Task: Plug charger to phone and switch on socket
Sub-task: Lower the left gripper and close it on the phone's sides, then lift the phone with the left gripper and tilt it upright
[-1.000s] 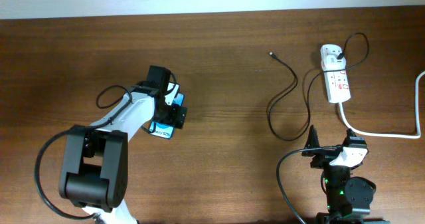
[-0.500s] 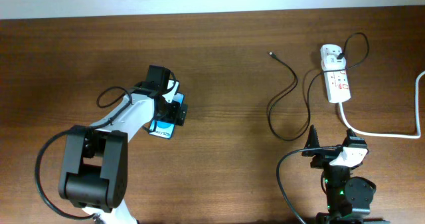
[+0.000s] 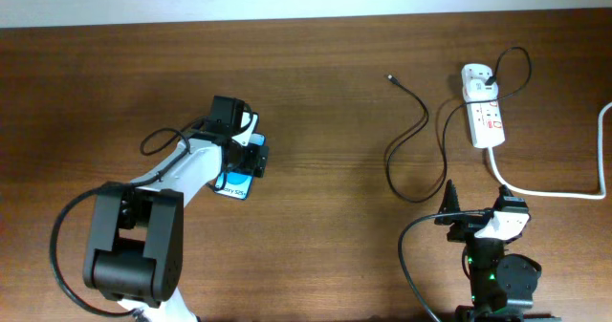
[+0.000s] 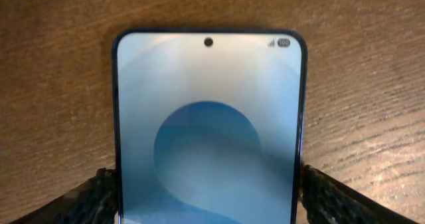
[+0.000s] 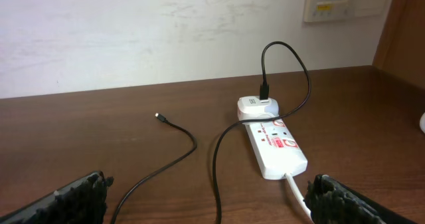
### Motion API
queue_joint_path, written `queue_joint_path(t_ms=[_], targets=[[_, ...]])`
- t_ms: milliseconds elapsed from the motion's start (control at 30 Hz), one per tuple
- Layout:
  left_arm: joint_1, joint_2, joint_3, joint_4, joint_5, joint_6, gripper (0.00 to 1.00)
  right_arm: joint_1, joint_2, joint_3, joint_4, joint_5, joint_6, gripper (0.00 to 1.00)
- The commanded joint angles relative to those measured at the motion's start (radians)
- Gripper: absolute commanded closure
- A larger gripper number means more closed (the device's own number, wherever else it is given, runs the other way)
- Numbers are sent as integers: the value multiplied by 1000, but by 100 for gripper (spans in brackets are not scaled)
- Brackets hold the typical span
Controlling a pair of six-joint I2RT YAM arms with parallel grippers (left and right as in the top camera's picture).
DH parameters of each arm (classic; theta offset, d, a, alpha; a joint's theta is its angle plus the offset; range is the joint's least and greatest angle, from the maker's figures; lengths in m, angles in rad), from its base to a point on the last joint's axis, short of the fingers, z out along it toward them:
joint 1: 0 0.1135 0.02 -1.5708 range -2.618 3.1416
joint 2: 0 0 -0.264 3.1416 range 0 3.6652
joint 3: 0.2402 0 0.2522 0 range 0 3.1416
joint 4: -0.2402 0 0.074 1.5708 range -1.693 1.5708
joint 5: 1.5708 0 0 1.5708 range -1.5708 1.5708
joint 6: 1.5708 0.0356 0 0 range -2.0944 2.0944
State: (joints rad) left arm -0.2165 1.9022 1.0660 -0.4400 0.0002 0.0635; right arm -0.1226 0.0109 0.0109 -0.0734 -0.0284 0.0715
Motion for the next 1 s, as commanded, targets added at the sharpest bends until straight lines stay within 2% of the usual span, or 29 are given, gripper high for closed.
queue_joint_path(t_ms=[0,100,167,400,500,800,967], targets=[[7,154,-119,-107,-61,21,12,5,-7,-5,-4,-13,-3,2],[7,154,-121,-119,-61,21,17,5,-7,-5,-4,-13,-3,2],[7,154,-121,-119,-61,21,30,5,-7,-5,-4,-13,-3,2],[7,153,-116,-133,-61,21,35,5,-7,-5,-4,-13,-3,2],[7,153,-68,-196,-61,20,49,5,-7,-5,-4,-13,-3,2],[7,108,110,-382,16,-34,50,5,-7,-5,-4,-13,-3,2],[7,-43,174,-504,83,-53,51,5,-7,-5,-4,-13,-3,2]])
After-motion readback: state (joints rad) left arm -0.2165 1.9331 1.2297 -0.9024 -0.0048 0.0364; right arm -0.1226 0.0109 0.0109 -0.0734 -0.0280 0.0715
